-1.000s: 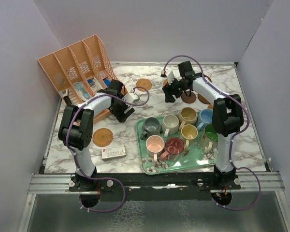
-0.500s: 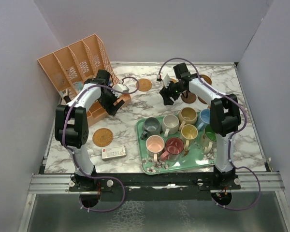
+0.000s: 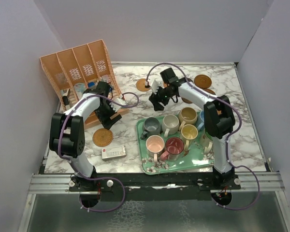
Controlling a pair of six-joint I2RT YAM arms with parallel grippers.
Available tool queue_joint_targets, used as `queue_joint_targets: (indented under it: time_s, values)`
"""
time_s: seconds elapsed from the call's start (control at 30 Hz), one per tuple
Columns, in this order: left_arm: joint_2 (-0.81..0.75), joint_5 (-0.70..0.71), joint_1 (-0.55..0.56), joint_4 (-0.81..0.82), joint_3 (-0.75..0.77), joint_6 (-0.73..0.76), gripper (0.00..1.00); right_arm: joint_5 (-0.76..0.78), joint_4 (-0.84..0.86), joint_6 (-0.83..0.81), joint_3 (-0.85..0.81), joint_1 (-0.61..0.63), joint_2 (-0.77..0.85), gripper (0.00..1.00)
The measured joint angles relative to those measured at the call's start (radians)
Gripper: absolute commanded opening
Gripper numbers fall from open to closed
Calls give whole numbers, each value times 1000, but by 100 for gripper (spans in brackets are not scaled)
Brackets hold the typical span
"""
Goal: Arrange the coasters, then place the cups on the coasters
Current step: Move the coaster to the center of the board.
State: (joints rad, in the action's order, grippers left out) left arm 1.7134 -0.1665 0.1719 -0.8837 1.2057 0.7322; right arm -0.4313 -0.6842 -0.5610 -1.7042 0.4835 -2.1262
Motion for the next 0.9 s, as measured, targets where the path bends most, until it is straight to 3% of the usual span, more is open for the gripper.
queue_joint_targets:
  time_s: [0.33, 0.7, 0.9]
  values:
    - [-43, 35, 45, -5, 2, -19, 82, 82, 92, 44, 39, 75, -56, 59]
    - [-43, 39, 94, 2, 83, -27, 83, 260, 190, 85, 43, 80, -65, 56]
    - [-43, 48, 127, -32, 103, -27, 83, 271, 192, 86, 39, 57, -65, 56]
